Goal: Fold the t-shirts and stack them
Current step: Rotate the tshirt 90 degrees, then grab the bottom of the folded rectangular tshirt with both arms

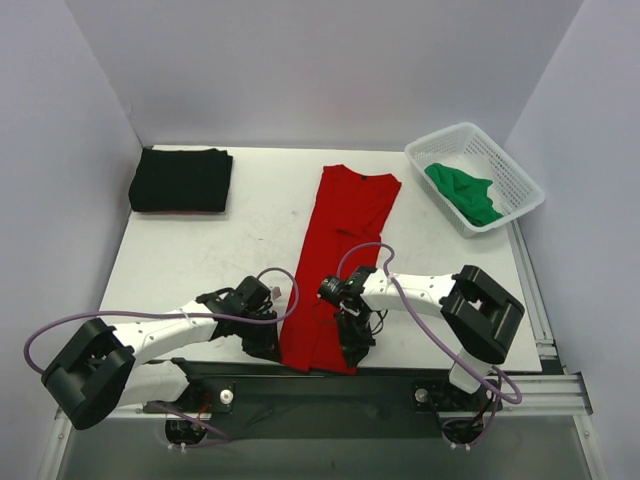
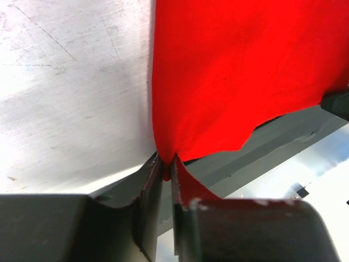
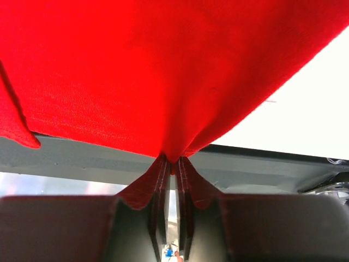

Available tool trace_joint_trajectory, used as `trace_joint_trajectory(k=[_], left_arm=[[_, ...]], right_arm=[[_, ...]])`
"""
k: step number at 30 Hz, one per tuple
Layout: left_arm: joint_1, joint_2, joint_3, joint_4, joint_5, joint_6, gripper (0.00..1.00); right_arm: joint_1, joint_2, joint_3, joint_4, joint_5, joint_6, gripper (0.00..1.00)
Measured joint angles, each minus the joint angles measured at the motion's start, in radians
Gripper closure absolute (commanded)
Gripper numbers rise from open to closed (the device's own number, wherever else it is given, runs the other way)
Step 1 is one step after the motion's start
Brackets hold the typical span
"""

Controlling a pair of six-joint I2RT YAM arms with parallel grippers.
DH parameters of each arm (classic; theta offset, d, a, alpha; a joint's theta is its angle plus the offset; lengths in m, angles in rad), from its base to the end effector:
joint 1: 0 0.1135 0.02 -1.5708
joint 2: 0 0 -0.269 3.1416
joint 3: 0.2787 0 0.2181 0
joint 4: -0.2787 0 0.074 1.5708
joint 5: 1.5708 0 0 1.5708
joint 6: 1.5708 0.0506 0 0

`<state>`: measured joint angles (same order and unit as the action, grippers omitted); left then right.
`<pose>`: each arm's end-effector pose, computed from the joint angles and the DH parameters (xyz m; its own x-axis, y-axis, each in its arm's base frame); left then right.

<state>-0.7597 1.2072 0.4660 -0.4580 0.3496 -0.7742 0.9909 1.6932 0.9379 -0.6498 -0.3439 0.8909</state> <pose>0.1067 -0.1253 0.1544 -0.9984 0.0425 -0.0365 0.0548 0.8744 -0.4820 0.1319 0.2324 0.1605 -0.9759 -0.1537 0.1549 -0.0940 0.9367 0.3373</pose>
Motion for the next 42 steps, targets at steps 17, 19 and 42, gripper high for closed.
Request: trace_joint_trajectory(k=[17,19,42], left_arm=[[0.000,0.015,-0.002,0.013,0.018,0.000,0.88],[0.000,0.017,-0.002,0.014,0.021,0.000,0.90],[-0.005,-0.014,0.008,-0.034,0.036,-0.021,1.00]], right_arm=[[-0.003,-0.097,-0.049,-0.013,0.006,0.006,1.00],[-0.009,-0.097,-0.056,-0.013,0.006,0.006,1.00],[-0.048,-0.171,-0.145,-0.016,-0.033,0.019,1.00]])
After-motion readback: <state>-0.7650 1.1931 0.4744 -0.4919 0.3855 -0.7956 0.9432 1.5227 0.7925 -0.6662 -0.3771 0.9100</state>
